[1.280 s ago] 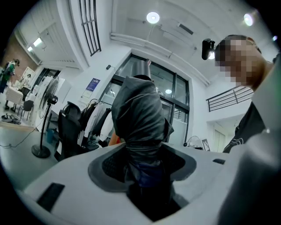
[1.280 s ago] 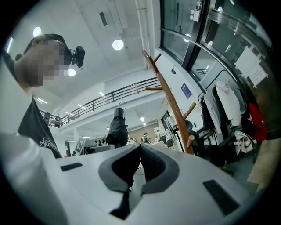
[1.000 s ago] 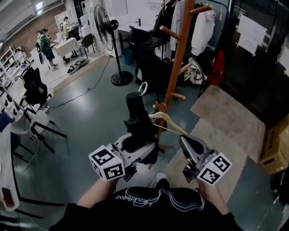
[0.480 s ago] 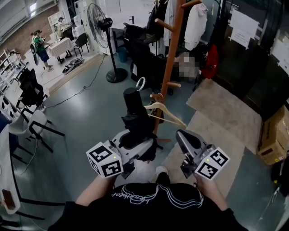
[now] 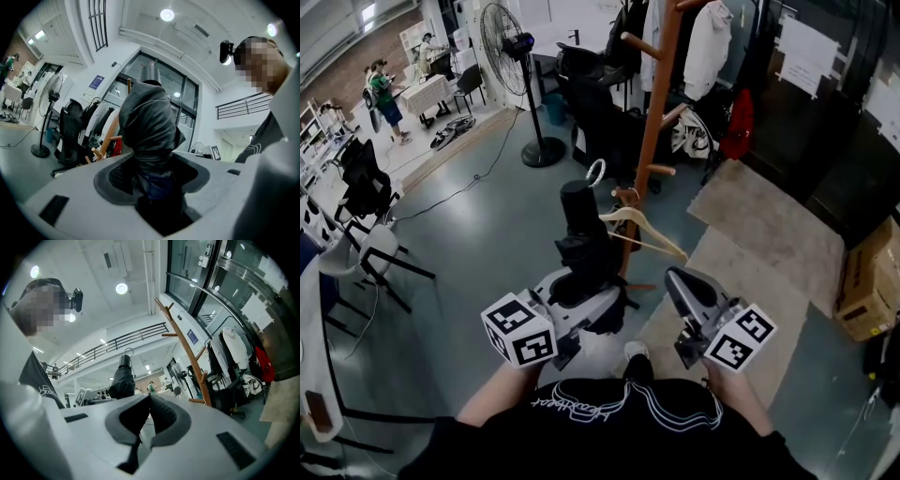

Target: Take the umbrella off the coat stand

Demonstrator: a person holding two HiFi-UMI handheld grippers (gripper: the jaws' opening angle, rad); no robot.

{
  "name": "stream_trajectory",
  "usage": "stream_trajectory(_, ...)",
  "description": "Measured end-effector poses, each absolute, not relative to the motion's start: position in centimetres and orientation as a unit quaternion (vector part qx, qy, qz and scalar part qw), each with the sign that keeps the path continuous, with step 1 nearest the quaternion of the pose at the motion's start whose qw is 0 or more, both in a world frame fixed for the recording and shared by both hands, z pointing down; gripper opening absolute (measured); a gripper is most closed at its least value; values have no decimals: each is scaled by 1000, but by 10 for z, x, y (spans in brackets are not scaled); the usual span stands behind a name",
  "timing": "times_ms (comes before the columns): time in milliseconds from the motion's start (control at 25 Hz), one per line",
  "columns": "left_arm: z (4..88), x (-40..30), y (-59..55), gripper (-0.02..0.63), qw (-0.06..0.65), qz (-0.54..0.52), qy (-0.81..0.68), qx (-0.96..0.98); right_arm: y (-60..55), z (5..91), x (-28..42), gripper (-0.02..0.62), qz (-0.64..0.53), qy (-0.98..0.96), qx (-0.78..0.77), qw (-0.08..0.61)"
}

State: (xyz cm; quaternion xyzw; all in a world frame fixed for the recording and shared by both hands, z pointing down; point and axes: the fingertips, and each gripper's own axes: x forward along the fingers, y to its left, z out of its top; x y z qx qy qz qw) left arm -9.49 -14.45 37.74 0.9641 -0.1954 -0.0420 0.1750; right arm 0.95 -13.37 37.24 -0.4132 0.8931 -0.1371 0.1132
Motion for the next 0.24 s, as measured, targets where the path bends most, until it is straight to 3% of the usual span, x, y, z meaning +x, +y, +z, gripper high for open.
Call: stream_trajectory(240, 380, -92, -146, 222, 181, -38, -194, 963, -136, 374, 11, -2, -139, 893, -412, 113)
